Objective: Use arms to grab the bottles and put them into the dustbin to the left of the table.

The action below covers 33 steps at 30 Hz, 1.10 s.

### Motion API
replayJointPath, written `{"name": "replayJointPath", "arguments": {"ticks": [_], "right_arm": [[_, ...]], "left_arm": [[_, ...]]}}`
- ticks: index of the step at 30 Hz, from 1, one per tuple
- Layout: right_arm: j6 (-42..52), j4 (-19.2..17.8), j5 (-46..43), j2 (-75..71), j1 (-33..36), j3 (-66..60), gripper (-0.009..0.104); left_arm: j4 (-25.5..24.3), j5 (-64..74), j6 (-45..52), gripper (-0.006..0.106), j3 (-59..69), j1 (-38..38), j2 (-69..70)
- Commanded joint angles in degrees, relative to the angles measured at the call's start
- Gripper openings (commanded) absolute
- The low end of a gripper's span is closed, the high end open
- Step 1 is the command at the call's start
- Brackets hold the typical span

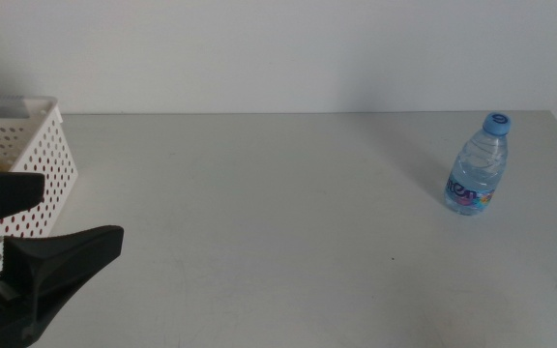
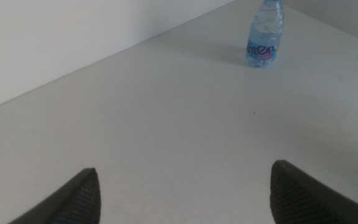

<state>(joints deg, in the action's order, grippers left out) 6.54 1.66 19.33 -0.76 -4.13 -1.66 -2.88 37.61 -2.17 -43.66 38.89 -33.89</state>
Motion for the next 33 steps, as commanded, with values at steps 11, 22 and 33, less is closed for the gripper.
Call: {"name": "replayJointPath", "arguments": {"ticks": [11,22,33], "right_arm": [[0.6,-2.1,-7.5,24.0,-0.3,12.8,0.075],[0.2,-10.1,-34.2,49.2,-0.3,13.3,0.075],[-6.1,-10.4,-73.5,72.4,-0.3,13.3,0.075]], "left_arm": [[0.4,-4.2,-0.8,0.093,-1.8,0.4,-0.5],[0.4,-4.2,-0.8,0.093,-1.8,0.4,-0.5],[0.4,-4.2,-0.8,0.093,-1.8,0.4,-0.5]]}}
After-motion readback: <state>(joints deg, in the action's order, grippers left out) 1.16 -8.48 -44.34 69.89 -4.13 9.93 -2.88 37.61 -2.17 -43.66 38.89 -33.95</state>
